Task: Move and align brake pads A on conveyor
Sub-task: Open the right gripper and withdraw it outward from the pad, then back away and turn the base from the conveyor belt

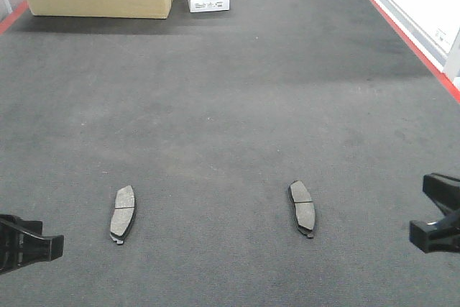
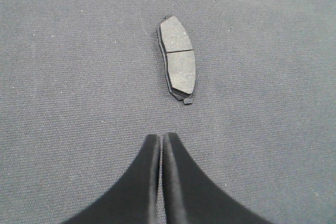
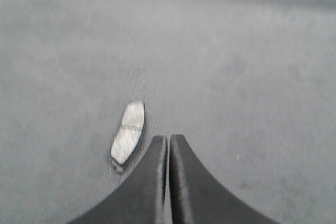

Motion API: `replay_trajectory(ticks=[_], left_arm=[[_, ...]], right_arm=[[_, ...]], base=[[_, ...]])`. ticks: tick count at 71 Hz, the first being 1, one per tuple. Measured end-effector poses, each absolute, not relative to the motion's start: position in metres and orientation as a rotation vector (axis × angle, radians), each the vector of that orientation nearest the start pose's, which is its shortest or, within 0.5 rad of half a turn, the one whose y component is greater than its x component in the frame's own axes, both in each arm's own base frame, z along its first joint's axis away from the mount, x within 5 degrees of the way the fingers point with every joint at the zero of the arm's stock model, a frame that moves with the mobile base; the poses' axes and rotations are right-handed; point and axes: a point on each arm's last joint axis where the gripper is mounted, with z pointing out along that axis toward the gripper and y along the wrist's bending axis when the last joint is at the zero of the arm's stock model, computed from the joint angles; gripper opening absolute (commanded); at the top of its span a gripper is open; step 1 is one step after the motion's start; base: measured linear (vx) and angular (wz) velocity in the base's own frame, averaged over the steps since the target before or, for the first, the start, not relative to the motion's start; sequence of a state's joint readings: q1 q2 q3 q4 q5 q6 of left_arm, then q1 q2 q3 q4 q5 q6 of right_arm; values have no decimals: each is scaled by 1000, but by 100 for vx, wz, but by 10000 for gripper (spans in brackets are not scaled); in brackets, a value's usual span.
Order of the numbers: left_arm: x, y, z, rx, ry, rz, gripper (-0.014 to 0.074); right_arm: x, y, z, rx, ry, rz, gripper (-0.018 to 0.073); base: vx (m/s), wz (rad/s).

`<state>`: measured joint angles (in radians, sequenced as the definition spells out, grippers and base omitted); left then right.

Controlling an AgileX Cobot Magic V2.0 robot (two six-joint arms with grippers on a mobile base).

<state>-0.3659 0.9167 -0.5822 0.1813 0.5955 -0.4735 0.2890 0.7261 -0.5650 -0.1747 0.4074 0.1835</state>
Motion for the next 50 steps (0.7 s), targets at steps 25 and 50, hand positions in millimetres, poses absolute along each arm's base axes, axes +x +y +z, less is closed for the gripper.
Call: replay_trajectory(ticks=[25,50], left_arm=[[160,-52,263,5,2410,-198,-6],[160,-52,263,5,2410,-198,-6]], right_arm=[[141,35,302,-228,2028,125,-8],[141,35,302,-228,2028,125,-8]], base=[[0,0],[0,0]])
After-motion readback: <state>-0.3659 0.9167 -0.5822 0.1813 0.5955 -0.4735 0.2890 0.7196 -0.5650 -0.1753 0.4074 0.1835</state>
